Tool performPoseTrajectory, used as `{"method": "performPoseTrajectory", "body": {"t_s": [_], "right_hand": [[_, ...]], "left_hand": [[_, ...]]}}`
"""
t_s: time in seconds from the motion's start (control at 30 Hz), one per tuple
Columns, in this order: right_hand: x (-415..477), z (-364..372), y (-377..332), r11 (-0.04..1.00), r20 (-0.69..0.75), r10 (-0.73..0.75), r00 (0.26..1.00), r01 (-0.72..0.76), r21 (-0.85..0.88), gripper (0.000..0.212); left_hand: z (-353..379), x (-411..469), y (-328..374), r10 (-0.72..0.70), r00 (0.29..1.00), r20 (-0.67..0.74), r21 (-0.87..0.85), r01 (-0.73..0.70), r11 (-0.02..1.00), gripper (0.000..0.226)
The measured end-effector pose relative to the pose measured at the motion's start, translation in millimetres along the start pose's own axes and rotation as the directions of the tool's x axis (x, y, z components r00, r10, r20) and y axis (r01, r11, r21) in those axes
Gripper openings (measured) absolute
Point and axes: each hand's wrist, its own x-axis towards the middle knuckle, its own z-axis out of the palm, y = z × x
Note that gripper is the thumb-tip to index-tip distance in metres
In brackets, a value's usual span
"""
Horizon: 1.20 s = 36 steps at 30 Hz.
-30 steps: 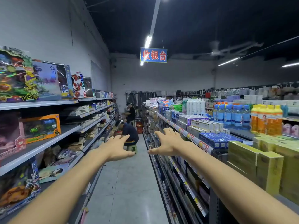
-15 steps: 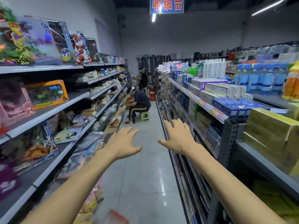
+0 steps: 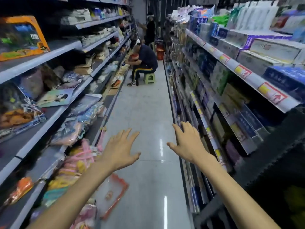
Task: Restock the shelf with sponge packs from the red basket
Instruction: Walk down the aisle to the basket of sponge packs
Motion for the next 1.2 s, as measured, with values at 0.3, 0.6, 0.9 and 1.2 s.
{"method": "performPoseTrajectory", "body": {"t_s": [0.3,0.6,0.9,1.2], "right_hand": [[100.9,67.2,11.2,0.999,0.176,-0.002,0.984,0.010,-0.042,0.078],[275.7,101.1,58.7,1.000,0.193,-0.009,0.981,0.014,-0.021,0.077],[518.9,101.8,125.3,1.000,0.222,-0.006,0.975,0.001,0.019,0.078],[729.9,102.8,161.1,0.998,0.197,-0.044,0.979,0.033,0.062,0.085]], "left_hand": [[47.6,98.5,-75.4,-0.051,0.992,0.112,-0.142,0.066,0.988,0.096],[83.3,283.4,-87.2,0.013,0.986,0.166,-0.148,0.012,0.989,0.086],[59.0,526.4,-101.2,-0.027,0.980,0.197,-0.143,0.056,0.988,0.091],[58.2,718.7,-151.5,-0.117,0.985,0.130,-0.116,0.133,0.984,0.097]]}}
